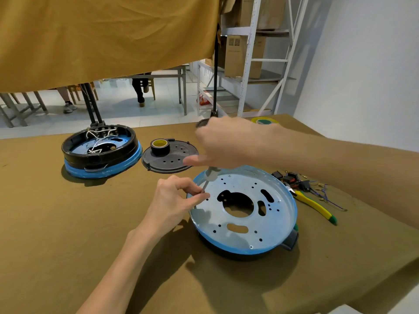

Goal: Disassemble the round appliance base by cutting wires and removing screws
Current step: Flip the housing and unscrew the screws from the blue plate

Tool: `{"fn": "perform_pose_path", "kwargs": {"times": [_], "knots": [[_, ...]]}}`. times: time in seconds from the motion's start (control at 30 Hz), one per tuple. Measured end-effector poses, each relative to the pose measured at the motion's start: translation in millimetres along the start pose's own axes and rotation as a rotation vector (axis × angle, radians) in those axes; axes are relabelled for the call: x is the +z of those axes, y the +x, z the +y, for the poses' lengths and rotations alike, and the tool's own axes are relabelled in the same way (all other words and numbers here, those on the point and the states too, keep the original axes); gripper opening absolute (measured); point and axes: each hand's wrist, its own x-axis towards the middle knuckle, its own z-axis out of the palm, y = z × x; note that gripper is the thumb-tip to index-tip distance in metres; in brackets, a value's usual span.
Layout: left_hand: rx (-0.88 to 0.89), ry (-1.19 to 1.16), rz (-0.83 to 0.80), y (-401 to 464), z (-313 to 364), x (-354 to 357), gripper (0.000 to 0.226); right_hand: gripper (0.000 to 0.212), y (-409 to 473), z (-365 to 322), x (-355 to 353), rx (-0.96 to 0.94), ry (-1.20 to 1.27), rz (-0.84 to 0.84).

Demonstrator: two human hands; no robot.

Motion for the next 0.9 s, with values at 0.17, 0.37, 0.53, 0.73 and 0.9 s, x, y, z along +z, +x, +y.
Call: {"fn": "perform_pose_path", "kwargs": {"times": [0.17,0.37,0.53,0.73,0.9], "knots": [[-0.080,0.006,-0.099,-3,-1,-2,0.012,0.047,-18,6,1,-0.101,-0.088,-0.025],[-0.102,-0.016,-0.064,-5,3,1,0.014,0.023,-30,13,4,-0.219,-0.198,-0.096],[-0.180,-0.129,-0.051,-10,-10,13,0.058,0.017,-69,56,28,0.007,0.116,-0.005],[-0.367,-0.446,0.031,-9,-11,33,0.057,0.029,-136,87,107,0.528,0.656,0.222],[-0.467,-0.492,0.086,-16,-10,40,0.044,0.026,-163,97,166,0.842,0.638,0.222]]}}
